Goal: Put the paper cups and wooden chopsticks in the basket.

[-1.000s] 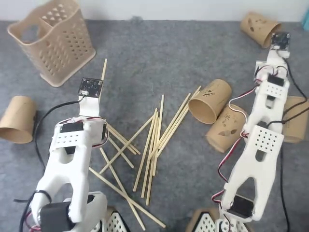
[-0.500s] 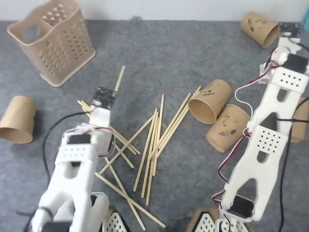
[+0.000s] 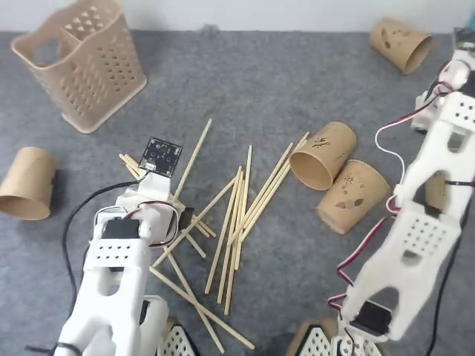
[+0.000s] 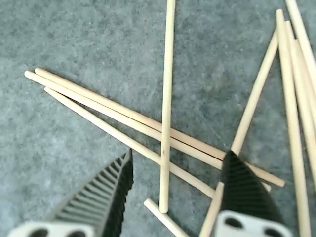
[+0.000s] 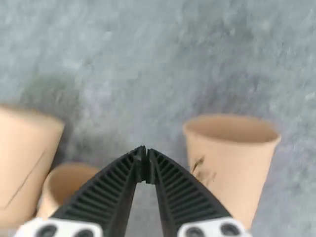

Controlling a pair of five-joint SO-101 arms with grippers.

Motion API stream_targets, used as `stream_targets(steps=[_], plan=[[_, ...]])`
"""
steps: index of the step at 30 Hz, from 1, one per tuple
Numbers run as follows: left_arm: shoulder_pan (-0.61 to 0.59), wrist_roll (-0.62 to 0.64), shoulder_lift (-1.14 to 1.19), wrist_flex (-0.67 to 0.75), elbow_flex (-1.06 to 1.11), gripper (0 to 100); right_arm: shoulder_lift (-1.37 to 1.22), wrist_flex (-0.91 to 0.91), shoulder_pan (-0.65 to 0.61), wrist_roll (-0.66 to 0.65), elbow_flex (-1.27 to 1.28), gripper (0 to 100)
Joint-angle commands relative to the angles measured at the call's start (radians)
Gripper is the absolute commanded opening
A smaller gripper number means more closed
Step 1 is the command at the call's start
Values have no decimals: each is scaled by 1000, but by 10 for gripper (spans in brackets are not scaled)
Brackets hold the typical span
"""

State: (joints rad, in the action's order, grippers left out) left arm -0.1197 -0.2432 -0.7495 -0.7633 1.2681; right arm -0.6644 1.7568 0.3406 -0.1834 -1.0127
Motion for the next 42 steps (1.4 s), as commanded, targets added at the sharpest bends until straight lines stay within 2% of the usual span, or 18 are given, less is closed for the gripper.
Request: stream_targets(steps=[1,7,10,15,21,24,29,35,42], plan=[[-3,-2,-26,18,-8,231,314,41,-73,11,253,7],[-91,6,-26,-2,-45,145,691,38,-219,11,626,8],[-109,61,-26,6,-51,111,839,36,-312,11,810,9],[-166,123,-26,58,-53,93,986,7,-492,11,1089,9],[-190,150,-15,58,-71,49,1082,-125,-673,-2,1341,9],[-193,150,-15,58,-71,14,1092,-205,-730,58,1415,40],[-192,150,-15,60,-74,11,1073,-328,-806,170,1490,135],[-195,150,-15,60,-76,11,980,-532,-812,293,1517,97],[-230,210,14,89,-85,11,799,-638,-802,397,1516,97]])
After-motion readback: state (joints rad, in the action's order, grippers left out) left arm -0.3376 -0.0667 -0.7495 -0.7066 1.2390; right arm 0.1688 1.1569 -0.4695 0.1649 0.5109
